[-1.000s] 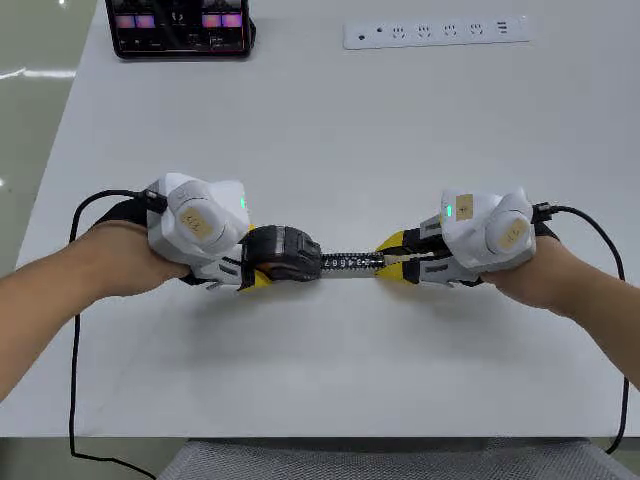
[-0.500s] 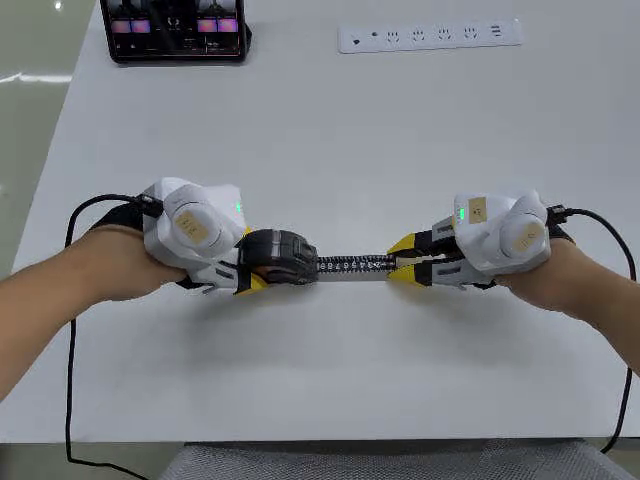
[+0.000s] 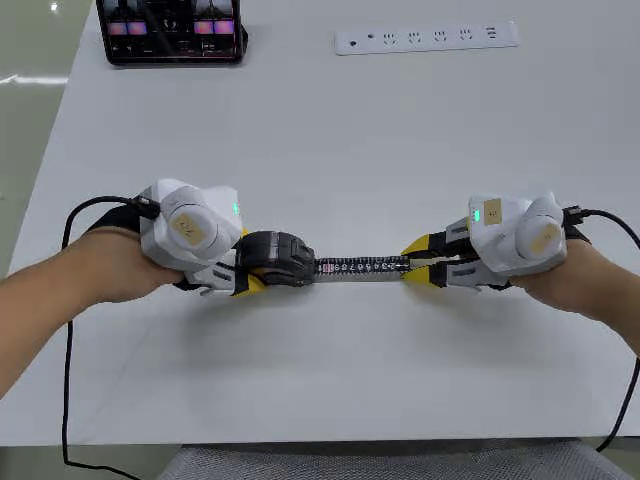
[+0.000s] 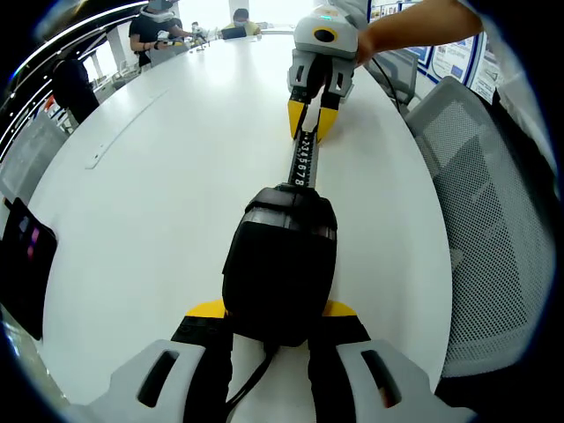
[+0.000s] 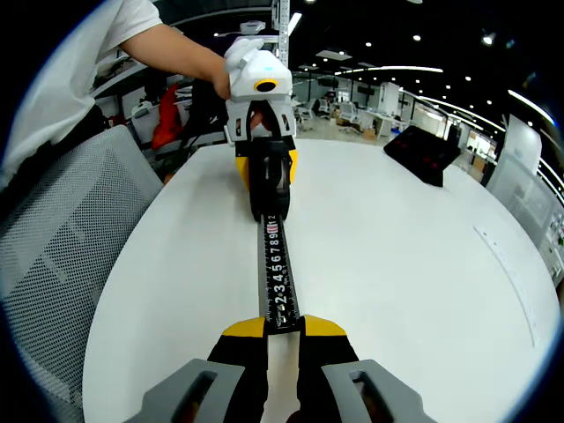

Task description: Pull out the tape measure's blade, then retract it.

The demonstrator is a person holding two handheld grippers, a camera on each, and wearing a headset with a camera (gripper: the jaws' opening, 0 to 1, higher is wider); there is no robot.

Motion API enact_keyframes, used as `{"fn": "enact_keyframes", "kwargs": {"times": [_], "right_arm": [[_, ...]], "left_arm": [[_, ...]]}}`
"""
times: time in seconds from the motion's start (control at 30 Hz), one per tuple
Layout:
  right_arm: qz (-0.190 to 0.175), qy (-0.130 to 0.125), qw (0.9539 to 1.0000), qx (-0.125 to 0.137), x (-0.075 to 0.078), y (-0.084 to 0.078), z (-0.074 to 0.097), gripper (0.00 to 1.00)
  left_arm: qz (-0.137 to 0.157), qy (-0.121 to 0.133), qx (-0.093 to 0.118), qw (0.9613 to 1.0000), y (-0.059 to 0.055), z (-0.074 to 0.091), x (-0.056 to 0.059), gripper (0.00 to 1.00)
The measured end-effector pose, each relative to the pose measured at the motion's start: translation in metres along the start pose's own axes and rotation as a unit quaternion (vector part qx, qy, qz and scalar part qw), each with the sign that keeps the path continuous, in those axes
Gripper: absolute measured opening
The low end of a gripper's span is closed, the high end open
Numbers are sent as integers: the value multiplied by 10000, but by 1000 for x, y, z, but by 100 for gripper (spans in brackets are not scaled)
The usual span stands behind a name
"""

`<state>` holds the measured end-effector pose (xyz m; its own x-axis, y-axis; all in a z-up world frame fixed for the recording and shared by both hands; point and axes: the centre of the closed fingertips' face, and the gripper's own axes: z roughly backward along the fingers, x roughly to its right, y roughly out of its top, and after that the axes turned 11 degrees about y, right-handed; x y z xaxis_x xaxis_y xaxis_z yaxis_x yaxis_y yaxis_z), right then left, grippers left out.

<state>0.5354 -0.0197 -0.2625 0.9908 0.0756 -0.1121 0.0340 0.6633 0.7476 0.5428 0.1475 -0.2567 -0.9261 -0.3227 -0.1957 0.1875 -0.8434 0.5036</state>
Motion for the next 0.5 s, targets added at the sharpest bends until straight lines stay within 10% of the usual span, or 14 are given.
{"fn": "enact_keyframes", "kwargs": {"times": [0.5], "right_arm": [[-46,-87,9999,-75,-6,-13,20,8]], "left_arm": [[23,-5,4,10000,-1,-2,-2,28]]}}
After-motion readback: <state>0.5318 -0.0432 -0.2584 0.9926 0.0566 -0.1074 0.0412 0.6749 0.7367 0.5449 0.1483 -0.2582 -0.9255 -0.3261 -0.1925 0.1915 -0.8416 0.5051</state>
